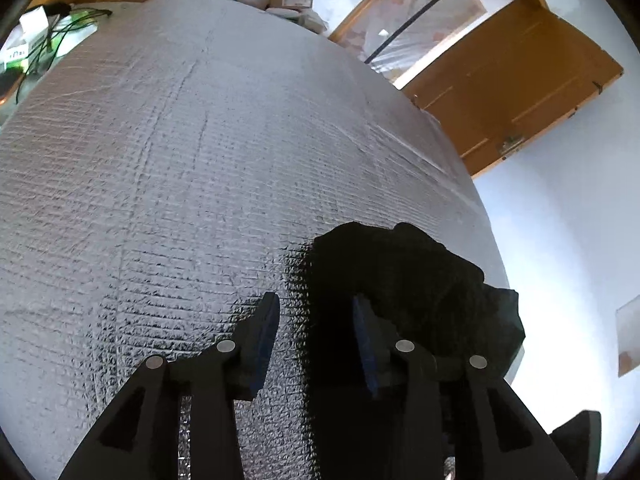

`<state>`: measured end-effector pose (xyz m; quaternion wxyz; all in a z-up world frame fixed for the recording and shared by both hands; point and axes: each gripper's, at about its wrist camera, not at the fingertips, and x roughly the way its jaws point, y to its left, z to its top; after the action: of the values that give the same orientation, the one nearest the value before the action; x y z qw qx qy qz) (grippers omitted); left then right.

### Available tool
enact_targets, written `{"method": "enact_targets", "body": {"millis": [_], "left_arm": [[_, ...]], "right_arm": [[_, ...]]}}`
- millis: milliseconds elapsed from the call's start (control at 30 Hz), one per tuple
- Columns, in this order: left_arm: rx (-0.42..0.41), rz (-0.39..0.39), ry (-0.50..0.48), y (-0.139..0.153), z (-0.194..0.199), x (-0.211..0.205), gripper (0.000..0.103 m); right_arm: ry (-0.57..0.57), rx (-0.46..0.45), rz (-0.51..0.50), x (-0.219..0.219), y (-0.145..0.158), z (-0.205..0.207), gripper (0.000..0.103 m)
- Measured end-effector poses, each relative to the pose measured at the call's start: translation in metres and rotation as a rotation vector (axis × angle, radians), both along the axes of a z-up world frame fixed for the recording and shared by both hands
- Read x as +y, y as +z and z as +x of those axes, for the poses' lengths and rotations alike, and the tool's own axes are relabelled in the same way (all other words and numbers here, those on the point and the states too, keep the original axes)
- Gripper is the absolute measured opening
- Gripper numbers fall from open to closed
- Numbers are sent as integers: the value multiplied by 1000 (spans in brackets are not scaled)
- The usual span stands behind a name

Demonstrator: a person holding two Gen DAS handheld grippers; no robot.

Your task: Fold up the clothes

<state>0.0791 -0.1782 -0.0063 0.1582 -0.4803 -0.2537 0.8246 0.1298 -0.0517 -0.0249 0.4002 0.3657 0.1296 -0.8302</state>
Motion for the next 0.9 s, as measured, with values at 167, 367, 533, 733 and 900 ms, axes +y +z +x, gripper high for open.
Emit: {"method": "enact_targets", "body": {"millis": [167,367,533,733,900], "left_arm": [[8,-17,-25,-1,-21,22,39],[-20,40,-27,-11,-38,33,17],[-3,31,-22,-15,-44,35,13],[2,33,10,-13,-39,12,13],[5,10,59,-8,-27,-17,10]], "right_arm": [[-27,103,73,-15,-8,16,58],[-108,116,73,-13,-6,14,22],[-97,114,64,-16,-1,17,20],[-37,94,30,-28,1,20,19],[43,79,12,-50,0,27,19]]}}
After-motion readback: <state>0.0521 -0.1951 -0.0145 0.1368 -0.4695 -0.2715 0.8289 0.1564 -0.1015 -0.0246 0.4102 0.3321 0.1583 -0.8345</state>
